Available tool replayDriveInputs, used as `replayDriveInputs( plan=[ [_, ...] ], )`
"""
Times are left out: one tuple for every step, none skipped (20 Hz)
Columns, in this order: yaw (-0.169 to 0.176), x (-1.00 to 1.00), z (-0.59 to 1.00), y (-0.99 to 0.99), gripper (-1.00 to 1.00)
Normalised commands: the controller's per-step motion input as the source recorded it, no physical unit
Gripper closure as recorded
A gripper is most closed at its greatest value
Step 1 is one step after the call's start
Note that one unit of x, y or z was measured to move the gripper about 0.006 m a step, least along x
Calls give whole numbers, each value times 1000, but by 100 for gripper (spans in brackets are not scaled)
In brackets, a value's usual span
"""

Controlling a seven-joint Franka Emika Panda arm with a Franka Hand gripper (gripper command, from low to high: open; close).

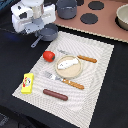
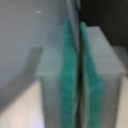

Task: Interact with the objects in diverse but meaningful ways.

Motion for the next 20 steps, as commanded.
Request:
replayDriveInputs(
  plan=[
    [0, 0, 937, 91, -100],
    [0, -63, 1000, 134, -100],
    [0, -131, 1000, 111, -100],
    [0, -126, 1000, 146, -100],
    [0, -66, 1000, 163, -100],
    [0, -63, 1000, 154, -100],
    [0, -60, 1000, 143, -100],
    [-1, 0, 1000, 97, -100],
    [-7, 54, 1000, 20, -100],
    [-9, 294, 1000, 0, -100],
    [-11, 546, 1000, 0, -100],
    [-43, 760, 1000, -34, -100],
    [-63, 820, 1000, -60, -100],
    [-63, 900, 894, -91, -100],
    [-45, 951, 837, -97, -100],
    [-34, 971, 774, -111, -100],
    [-30, 969, 729, -131, -100],
    [-16, 960, 637, -183, -100],
    [0, 977, 597, -177, -100],
    [0, 966, 557, -183, -100]
  ],
)
